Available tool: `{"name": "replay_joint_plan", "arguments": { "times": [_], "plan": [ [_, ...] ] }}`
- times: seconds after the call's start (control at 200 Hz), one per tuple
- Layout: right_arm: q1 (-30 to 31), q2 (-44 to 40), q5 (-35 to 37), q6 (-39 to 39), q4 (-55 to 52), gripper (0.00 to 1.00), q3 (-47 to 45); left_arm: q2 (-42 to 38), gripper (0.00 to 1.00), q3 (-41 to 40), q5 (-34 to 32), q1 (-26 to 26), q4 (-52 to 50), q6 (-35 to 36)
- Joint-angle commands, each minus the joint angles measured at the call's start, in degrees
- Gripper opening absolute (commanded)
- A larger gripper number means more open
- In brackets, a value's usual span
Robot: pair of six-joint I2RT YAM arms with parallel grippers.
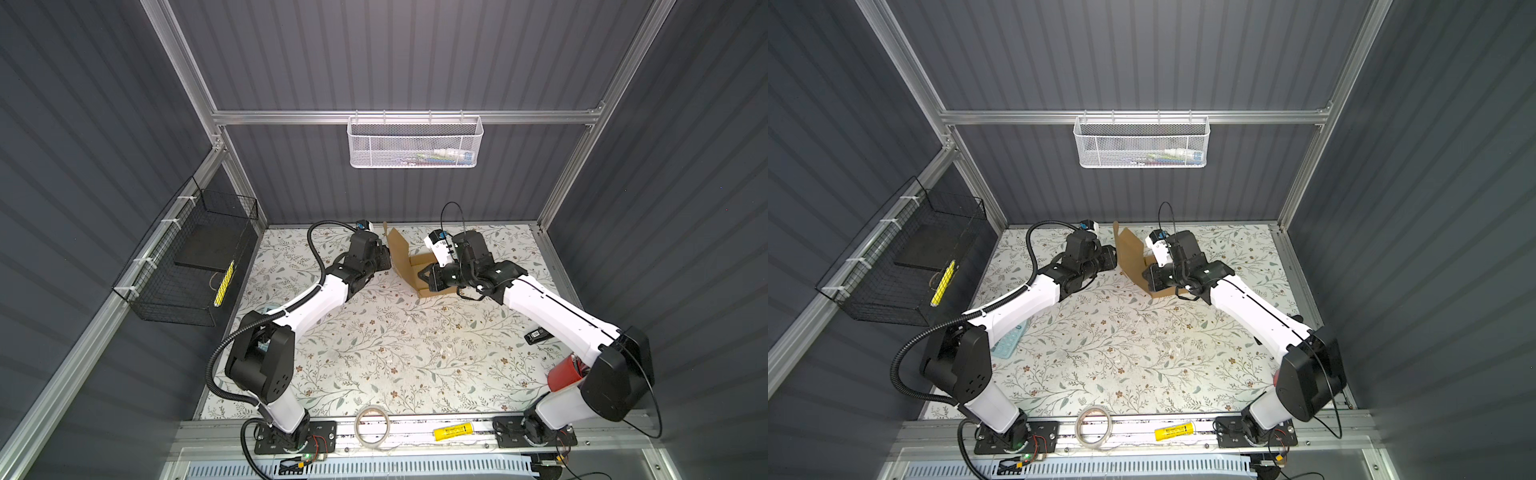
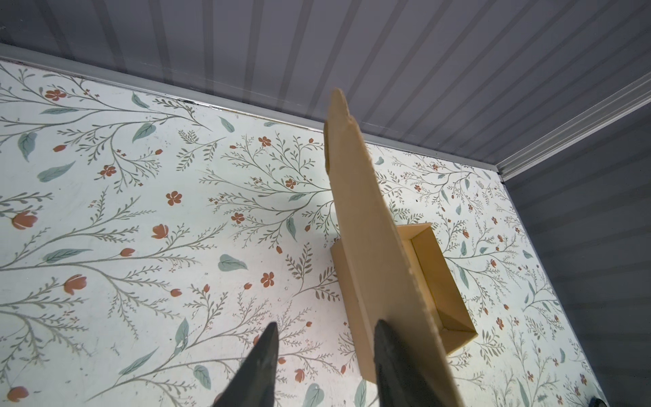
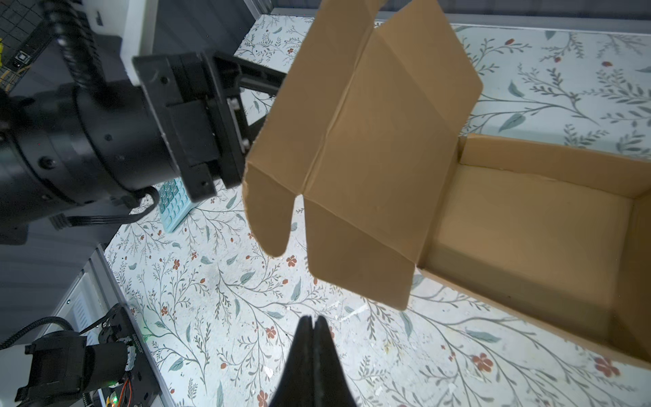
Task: Assemble paper box
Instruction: Rotate the paper box at the top-center of the table.
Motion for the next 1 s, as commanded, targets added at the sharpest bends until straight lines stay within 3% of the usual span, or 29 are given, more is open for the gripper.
{"name": "replay_joint_plan", "arguments": {
  "times": [0.0, 0.53, 0.996],
  "plan": [
    [-1.5, -2.1, 0.3, -0.3, 0.5, 0.05, -2.2, -2.1, 0.47, 3.2, 3.1, 1.5, -3.5, 1.6],
    [-5.7, -5.0, -0.4, -1.3, 1.6, 0.09, -6.0, 2.4, 0.55, 16.0, 17.1, 9.0, -13.1, 4.6],
    [-6.9, -6.5, -2.8, -2.1, 2.4, 0.10, -8.0, 12.2, 0.54, 30.8, 28.3, 9.5, -30.3, 11.0]
  ]
}}
